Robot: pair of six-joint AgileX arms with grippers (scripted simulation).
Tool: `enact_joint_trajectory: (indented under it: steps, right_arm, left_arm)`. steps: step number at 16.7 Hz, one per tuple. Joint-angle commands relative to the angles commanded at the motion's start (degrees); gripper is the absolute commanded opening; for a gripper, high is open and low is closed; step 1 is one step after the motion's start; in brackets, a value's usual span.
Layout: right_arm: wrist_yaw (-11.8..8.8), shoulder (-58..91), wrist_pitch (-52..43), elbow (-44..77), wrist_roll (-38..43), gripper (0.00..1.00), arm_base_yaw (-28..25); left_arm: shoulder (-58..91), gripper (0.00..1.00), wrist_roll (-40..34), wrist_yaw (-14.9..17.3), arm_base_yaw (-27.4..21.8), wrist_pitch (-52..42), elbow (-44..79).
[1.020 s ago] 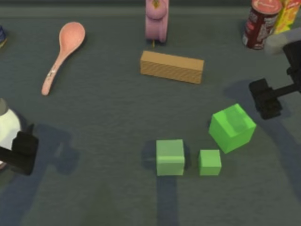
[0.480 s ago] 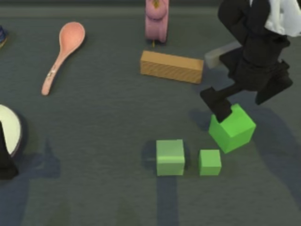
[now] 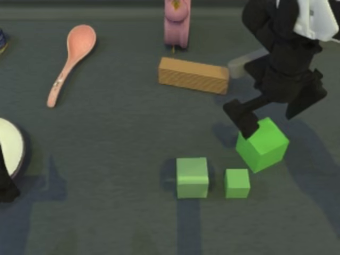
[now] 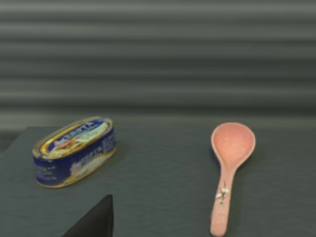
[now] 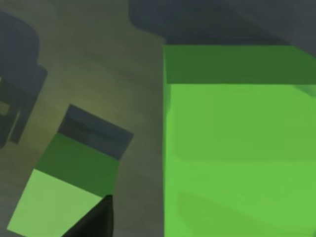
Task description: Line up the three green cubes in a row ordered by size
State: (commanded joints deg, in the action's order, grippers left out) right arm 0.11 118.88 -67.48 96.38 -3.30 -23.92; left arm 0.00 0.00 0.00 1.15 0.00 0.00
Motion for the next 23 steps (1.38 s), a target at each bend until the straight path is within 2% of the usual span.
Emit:
enact_joint_trajectory:
  steps: [3, 8, 13, 23]
  right_arm:
    - [0.0, 1.3, 4.0, -3.0, -0.1, 1.00, -0.2]
    - [0.0, 5.2, 15.9, -10.3, 0.2, 1.00, -0.3]
    - [0.1, 6.1, 17.7, -11.6, 0.2, 1.00, -0.4]
    - [0.1, 6.1, 17.7, -11.6, 0.2, 0.25, -0.4]
  left_arm:
    - [0.0, 1.00, 0.0, 0.0, 0.0, 0.0, 0.0]
    - [0.0, 1.00, 0.0, 0.0, 0.0, 0.0, 0.0]
    - [0.0, 1.00, 0.0, 0.0, 0.0, 0.0, 0.0]
    - [0.0, 1.00, 0.0, 0.0, 0.0, 0.0, 0.0]
